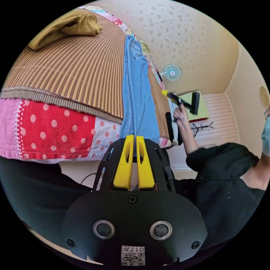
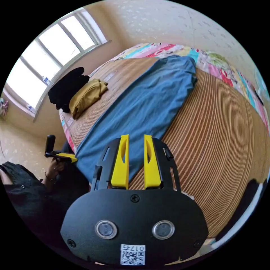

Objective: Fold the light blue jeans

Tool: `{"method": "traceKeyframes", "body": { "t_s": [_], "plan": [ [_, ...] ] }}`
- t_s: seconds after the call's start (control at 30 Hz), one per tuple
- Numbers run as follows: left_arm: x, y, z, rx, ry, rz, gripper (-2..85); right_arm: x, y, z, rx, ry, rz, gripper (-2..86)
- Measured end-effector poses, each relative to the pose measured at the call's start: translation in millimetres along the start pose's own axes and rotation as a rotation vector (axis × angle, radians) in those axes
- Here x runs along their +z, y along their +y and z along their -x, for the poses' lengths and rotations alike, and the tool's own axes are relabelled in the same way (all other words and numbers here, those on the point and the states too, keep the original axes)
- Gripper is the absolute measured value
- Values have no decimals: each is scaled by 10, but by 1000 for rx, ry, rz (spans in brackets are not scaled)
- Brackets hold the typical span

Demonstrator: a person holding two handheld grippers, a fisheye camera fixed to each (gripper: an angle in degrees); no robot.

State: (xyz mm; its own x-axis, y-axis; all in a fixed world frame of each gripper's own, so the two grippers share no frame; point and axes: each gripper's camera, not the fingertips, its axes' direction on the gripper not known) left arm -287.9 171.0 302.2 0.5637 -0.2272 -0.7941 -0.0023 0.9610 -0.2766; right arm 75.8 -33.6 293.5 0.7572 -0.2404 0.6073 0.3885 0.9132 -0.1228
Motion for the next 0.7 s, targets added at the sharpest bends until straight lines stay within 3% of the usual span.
{"method": "traceKeyframes", "body": {
  "t_s": [0.1, 0.2, 0.33, 0.47, 0.57, 0.7],
  "plan": [
    [55, -63, -51, 8, -58, 37, -8, 52, 860, -141, 172, -103, -78, 134],
    [86, -107, -138, 21, -108, 61, -8, 117, 1220, -128, 193, -160, -147, 135],
    [81, -154, -156, -4, -105, 75, -8, 114, 1257, 21, 180, -79, -134, 124],
    [14, -189, 27, -95, 112, 83, -8, 229, 1262, 120, 135, -56, -23, 29],
    [-65, -195, 143, -134, 368, 66, -9, 13, 1365, 107, 154, -93, -97, 16],
    [-228, -185, 98, -139, 494, 35, -9, -394, 1465, 180, 111, -223, -195, 10]
  ]
}}
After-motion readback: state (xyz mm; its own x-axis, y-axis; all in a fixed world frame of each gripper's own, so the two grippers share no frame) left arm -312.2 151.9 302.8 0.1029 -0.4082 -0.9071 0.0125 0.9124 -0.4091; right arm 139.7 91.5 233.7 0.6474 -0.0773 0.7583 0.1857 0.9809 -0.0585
